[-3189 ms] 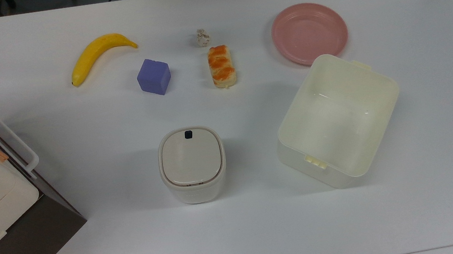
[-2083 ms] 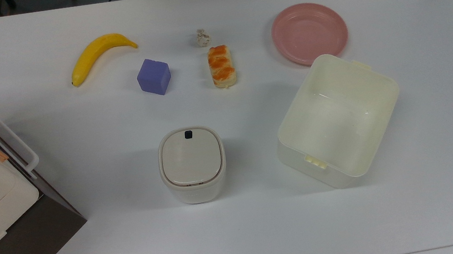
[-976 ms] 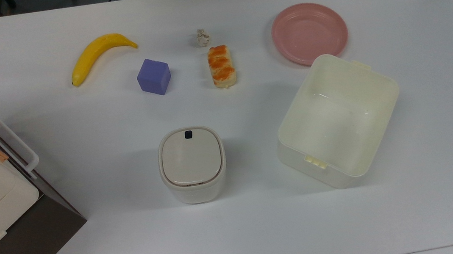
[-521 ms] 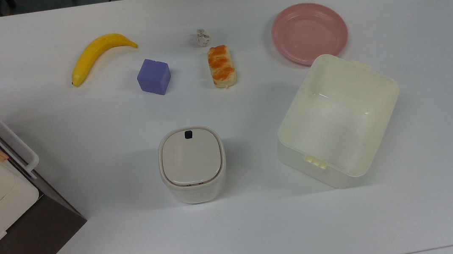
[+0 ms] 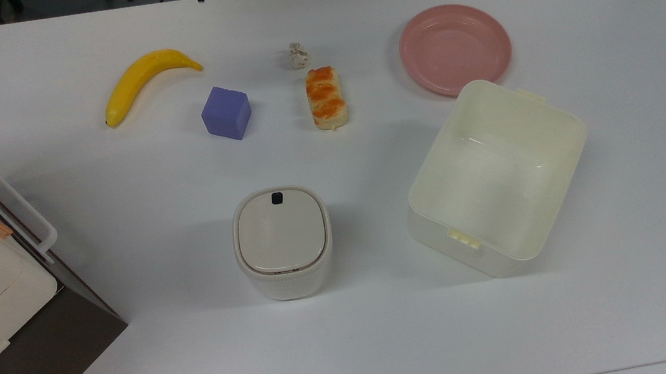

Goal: Open the trash can
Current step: 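Move the gripper down over the cream trash can's lid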

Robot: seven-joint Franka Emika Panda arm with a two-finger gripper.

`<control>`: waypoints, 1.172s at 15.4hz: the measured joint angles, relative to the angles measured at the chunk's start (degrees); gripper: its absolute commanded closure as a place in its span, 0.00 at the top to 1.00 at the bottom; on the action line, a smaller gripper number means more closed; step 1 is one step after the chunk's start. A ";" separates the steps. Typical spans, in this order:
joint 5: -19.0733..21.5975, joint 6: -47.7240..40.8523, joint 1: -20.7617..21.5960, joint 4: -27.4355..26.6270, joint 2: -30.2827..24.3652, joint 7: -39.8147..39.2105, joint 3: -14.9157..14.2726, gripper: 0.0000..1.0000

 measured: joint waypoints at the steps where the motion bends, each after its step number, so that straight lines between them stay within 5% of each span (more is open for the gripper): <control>1: -0.46 2.11 0.55 -0.15 0.70 0.00 0.09 0.59; 3: -1.90 6.22 1.67 -0.50 2.64 0.00 0.18 0.30; 4: -2.33 7.31 1.94 -0.58 3.67 0.00 0.23 0.00; 11: -6.08 9.47 2.69 -0.61 6.88 -0.45 1.55 0.00; 18: -6.51 22.29 3.05 -0.61 16.19 0.57 1.57 0.00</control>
